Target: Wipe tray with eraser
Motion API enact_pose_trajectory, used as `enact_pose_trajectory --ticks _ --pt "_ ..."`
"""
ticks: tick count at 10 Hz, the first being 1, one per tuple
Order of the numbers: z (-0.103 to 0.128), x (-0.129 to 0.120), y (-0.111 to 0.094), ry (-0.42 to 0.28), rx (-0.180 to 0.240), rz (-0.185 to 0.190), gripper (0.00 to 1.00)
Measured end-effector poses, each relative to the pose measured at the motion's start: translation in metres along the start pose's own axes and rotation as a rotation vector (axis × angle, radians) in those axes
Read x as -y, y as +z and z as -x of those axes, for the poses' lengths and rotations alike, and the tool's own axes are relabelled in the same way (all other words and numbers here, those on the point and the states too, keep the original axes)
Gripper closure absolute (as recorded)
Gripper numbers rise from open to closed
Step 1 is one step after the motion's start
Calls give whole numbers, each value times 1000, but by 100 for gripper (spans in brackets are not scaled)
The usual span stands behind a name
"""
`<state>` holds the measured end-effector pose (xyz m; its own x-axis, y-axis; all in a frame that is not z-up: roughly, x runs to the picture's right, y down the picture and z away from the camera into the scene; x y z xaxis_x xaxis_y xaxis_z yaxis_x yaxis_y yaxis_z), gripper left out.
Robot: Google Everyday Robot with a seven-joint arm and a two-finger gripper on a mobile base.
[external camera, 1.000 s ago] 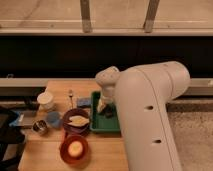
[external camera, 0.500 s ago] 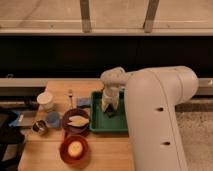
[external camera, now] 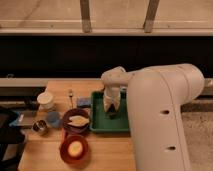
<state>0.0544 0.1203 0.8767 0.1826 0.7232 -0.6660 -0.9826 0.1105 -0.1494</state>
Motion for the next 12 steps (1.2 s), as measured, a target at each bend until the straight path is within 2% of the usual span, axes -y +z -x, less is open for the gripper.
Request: enact_pose_trajectory --ticks 2,4,6,9,12 --pt "-24 25 -5 35 -13 -27 83" --pt "-49 50 -5 91 -34 -36 83" --pt "-57 67 -8 140 -30 -40 83" --pt "-42 65 -13 137 1 -46 83" --pt "-8 29 -12 94 17 -37 83"
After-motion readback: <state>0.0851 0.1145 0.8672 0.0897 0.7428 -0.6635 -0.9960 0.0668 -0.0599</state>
